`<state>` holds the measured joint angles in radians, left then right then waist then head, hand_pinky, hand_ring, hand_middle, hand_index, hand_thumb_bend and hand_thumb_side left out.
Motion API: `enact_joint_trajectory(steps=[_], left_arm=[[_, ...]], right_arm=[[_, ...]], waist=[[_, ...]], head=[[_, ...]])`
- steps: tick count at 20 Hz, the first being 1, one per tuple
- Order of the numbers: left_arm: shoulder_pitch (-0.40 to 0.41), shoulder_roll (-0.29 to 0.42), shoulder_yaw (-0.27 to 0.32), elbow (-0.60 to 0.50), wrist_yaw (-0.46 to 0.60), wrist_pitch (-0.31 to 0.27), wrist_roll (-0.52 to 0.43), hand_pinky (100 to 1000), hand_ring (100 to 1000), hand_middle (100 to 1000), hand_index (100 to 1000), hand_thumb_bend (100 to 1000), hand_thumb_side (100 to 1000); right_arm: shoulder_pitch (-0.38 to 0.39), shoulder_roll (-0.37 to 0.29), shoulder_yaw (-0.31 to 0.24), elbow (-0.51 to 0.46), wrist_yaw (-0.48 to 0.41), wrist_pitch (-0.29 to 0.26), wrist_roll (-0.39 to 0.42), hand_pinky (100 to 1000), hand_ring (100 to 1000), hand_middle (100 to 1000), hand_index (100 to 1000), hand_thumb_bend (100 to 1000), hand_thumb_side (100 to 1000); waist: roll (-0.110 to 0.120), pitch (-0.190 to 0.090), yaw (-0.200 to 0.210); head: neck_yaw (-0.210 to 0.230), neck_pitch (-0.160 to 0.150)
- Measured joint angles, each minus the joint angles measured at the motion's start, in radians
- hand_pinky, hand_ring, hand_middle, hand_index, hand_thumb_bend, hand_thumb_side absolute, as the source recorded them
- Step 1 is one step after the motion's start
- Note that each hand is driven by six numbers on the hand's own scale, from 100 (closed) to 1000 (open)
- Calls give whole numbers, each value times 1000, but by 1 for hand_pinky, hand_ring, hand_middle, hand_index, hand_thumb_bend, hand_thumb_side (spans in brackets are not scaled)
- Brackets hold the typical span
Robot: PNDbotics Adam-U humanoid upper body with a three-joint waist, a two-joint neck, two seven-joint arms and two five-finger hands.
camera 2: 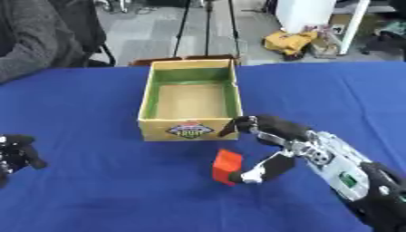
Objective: Pick up objects on the table and place them in the box.
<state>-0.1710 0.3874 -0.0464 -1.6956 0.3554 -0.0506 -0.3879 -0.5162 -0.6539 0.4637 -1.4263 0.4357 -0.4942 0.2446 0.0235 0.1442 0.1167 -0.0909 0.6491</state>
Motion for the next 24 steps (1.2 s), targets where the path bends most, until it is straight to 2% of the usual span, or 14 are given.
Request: enact_joint_trajectory(steps=[6,18,24], left_arm=[[-3,0,-3,0,0,0,0,632,504,505,730,233,1000],[-4,-8,-6,0,0,0,0,633,503,504,729,230,1000],[-4,-8,-6,0,0,0,0,633,502,504,729,230,1000]], right_arm=[[-3,13,-1,66,45,-16,9,805,806,741,855,507,560],[-8,27,-2,145,97,-30,-7,797,790,730,848,513,586],[-12,37,-4,164,108,-28,-15,784,766,682,822,512,595]], waist=[[2,3,9],[13,6,21],[16,6,24]], head=[[-1,0],[-9,1],[-13,4]])
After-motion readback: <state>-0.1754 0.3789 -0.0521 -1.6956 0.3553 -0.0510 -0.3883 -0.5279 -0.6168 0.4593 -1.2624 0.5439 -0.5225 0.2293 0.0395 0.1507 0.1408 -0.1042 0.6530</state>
